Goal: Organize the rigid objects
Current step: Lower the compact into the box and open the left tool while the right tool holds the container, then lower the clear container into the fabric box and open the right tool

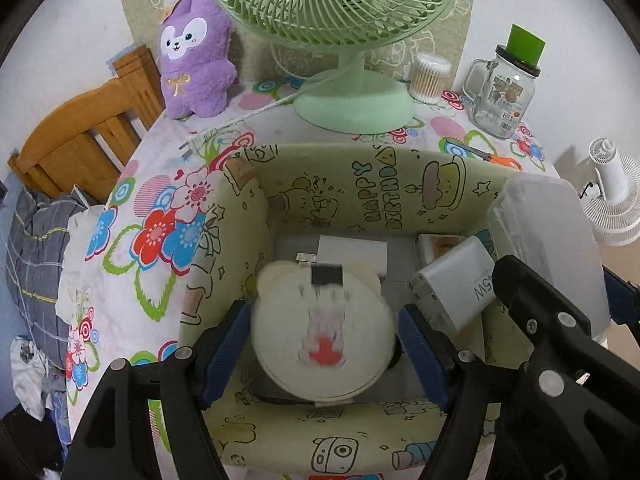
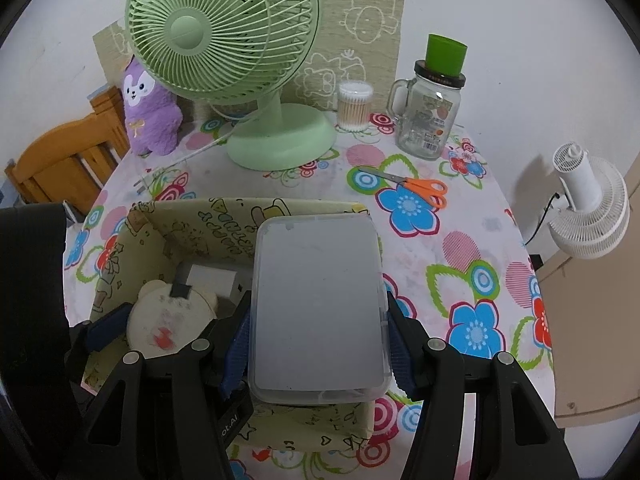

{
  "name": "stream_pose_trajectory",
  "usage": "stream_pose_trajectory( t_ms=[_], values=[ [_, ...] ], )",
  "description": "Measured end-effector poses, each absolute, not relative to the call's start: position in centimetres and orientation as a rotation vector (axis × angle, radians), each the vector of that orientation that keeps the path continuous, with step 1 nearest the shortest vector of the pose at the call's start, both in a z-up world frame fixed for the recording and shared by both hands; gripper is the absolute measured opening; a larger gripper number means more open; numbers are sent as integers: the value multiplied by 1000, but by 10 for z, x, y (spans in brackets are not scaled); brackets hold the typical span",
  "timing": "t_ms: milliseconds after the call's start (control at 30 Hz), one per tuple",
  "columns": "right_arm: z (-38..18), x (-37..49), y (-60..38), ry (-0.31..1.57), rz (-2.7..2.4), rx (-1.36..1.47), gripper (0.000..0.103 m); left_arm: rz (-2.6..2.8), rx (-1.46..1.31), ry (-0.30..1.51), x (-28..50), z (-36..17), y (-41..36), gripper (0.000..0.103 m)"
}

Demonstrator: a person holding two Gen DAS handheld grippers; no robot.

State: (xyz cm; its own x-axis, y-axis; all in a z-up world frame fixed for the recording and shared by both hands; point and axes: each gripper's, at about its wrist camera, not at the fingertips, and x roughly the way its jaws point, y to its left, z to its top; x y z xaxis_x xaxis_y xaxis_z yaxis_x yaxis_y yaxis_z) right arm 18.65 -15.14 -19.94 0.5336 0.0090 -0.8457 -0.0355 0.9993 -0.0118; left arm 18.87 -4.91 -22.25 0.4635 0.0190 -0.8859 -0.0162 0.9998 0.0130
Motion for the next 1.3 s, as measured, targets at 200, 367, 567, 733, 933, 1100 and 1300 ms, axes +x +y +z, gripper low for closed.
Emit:
stream_pose_trajectory(
  t_ms=[200, 367, 567, 733, 933, 1100, 1300],
  values=[
    [-197, 184, -155, 1019, 24, -14, 62, 35, 54, 1084, 183, -213, -54, 90],
    [-187, 179, -150, 1008, 36, -3, 62, 28, 68, 1054, 175, -199, -51, 94],
    [-185, 176, -137, 1022, 65, 36, 62, 36, 90, 1043, 170, -189, -39, 97],
    [-191, 177, -126, 1046, 83, 50, 62, 88, 148, 1033, 169, -190, -27, 99],
    [-203, 179, -113, 1081, 109, 55, 62, 53, 120, 1085, 170, -201, -15, 99],
    [-213, 179, -105, 1098, 152, 74, 62, 35, 104, 1111, 166, -208, -7, 99],
    [-218, 180, -102, 1099, 156, 93, 65, 37, 96, 1118, 163, -210, -3, 99]
  ],
)
